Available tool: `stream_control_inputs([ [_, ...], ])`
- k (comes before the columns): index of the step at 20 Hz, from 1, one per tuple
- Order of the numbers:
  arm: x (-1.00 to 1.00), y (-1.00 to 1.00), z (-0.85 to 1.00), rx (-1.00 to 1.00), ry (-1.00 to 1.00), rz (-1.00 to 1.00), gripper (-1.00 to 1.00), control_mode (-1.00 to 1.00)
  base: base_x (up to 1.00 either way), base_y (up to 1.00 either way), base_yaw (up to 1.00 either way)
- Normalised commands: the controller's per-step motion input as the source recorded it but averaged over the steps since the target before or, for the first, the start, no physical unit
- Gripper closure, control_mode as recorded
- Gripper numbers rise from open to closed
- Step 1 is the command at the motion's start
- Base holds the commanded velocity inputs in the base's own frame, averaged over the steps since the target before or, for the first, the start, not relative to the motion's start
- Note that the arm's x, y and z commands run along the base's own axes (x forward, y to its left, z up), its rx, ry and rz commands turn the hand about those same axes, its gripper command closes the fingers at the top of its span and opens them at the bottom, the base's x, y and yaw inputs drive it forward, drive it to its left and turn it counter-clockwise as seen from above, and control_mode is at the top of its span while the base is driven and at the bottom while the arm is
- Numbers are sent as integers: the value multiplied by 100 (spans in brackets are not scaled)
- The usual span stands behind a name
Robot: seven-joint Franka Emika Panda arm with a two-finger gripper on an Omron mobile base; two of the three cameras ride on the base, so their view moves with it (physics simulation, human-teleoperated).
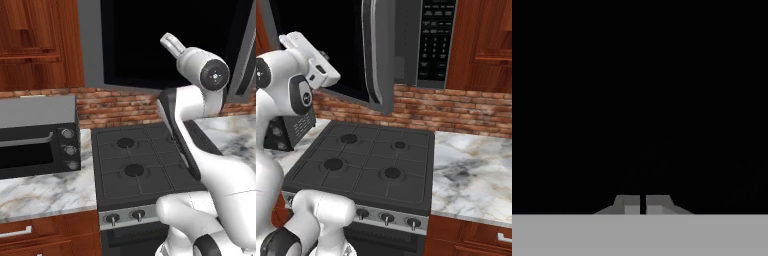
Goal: Transport the fish from the fridge to the microwave and turn on the microwave.
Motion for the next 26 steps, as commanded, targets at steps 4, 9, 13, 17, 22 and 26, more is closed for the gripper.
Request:
stream_control_inputs([
  [4,43,-14,6,0,6,12,100,-100,0,0,0],
  [9,34,-2,1,0,6,11,100,-100,0,0,0],
  [13,44,0,0,0,7,7,100,-100,0,0,0],
  [17,45,-4,0,0,10,1,100,-100,0,0,0],
  [22,29,-6,0,0,5,0,100,-100,0,0,0],
  [26,45,-3,0,0,0,0,100,-100,0,0,0],
])
